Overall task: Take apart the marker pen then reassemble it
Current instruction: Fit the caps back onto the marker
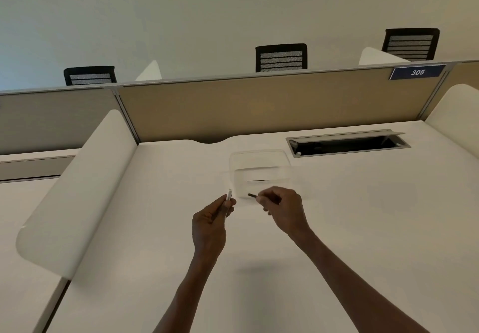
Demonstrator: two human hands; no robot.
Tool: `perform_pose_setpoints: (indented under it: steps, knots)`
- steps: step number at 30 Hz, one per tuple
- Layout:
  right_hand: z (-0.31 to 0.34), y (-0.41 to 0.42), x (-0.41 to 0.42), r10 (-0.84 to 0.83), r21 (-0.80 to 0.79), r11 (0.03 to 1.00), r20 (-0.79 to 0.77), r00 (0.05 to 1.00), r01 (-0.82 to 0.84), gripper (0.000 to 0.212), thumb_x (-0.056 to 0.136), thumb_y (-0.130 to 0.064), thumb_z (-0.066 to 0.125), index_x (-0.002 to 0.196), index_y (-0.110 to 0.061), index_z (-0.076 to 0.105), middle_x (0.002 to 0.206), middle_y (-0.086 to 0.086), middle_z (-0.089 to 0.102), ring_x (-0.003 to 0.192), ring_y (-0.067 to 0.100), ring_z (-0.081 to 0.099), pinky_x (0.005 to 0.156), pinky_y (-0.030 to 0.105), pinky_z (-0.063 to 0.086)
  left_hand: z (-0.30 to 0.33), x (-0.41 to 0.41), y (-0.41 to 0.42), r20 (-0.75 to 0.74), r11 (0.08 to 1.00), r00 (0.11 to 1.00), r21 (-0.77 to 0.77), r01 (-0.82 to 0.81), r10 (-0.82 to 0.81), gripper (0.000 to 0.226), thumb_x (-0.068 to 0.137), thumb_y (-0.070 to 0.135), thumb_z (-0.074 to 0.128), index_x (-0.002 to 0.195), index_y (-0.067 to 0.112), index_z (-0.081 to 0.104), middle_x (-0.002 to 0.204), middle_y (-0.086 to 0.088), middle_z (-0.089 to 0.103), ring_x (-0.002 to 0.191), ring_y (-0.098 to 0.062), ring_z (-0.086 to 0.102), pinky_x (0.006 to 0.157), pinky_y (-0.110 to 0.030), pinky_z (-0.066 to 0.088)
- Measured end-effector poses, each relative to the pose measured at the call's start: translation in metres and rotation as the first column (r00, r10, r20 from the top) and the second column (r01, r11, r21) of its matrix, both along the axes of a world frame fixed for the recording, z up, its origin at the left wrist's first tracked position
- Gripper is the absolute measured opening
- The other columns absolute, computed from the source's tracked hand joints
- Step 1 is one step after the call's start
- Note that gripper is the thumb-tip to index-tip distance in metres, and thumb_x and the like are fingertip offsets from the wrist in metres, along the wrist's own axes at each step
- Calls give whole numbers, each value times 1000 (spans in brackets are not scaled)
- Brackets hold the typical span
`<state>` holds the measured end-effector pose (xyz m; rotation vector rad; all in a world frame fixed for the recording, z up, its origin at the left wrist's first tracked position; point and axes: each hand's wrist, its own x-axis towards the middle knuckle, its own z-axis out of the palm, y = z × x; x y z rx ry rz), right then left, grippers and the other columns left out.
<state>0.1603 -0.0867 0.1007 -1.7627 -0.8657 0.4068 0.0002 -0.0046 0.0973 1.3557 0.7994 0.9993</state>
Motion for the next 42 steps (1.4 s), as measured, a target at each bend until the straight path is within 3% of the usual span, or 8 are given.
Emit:
perform_pose_setpoints:
  steps: [4, 9, 18, 25, 29, 35, 39, 42]
  knots:
    - [34, 7, -12, 59, 135, 988, 122, 991, -76, 4, 86, -20, 72, 88, -20, 75, 75, -15, 71, 68, 4, 66, 61, 17, 52, 3, 0, -1, -13, 1000, 1000, 25, 17, -16, 22, 94, 17, 64, 99, 34, 76, 89, 5, 78, 77, -10, 70, 74, -16, 54]
    - [50, 8, -21, 72, 188, 974, 262, 962, -124, 5, 86, -15, 73, 89, -13, 75, 80, -12, 69, 73, -2, 63, 63, 7, 46, 5, -1, -1, -12, 999, 1000, 33, 18, -18, 21, 94, 16, 63, 103, 32, 74, 90, 6, 78, 77, -8, 70, 75, -15, 54]
    - [57, 5, -24, 108, 118, 979, 401, 910, -168, 7, 87, -16, 72, 91, -10, 75, 81, 1, 72, 74, 11, 64, 68, 27, 53, 3, -2, 0, -40, 999, 999, 31, 14, -13, 21, 94, 14, 63, 112, 15, 74, 90, 6, 79, 79, -9, 72, 73, -14, 53]
    - [69, 4, -15, 211, -3, 967, 578, 788, -257, 8, 87, -3, 67, 91, -4, 74, 82, 9, 68, 78, 22, 62, 71, 35, 51, 3, -3, -1, -120, 993, 992, 110, 47, -34, 26, 93, 9, 64, 103, 31, 73, 88, 10, 78, 82, -6, 71, 74, -14, 53]
    - [74, 3, -6, 309, -87, 941, 615, 725, -327, 15, 86, 5, 65, 94, -2, 75, 86, 13, 67, 80, 23, 64, 72, 34, 52, 7, -4, -4, -162, 980, 984, 175, 99, -71, 28, 90, 8, 67, 97, 34, 74, 88, 15, 78, 88, -1, 71, 71, -8, 47]
    - [71, 3, -7, 380, -119, 916, 558, 737, -383, 20, 85, 2, 68, 105, 0, 72, 91, 14, 71, 84, 23, 66, 75, 30, 53, 14, -1, -6, -160, 980, 982, 154, 123, -98, 24, 89, 11, 70, 99, 32, 75, 91, 12, 78, 90, -3, 71, 73, -11, 49]
    - [69, 1, -7, 414, -203, 902, 659, 628, -381, 13, 85, -5, 70, 97, -4, 76, 82, 12, 69, 75, 25, 63, 66, 36, 51, 12, -4, -4, -168, 976, 980, 172, 134, -105, 22, 87, 7, 71, 102, 22, 77, 94, 7, 78, 93, -5, 72, 77, -13, 50]
    - [66, 1, -10, 437, -263, 895, 683, 586, -362, 9, 87, -7, 68, 92, -6, 76, 79, 10, 67, 70, 23, 60, 62, 36, 49, 9, -8, -1, -205, 960, 977, 256, 110, -58, 23, 85, 3, 72, 102, 18, 77, 88, 3, 78, 83, -9, 72, 73, -19, 53]
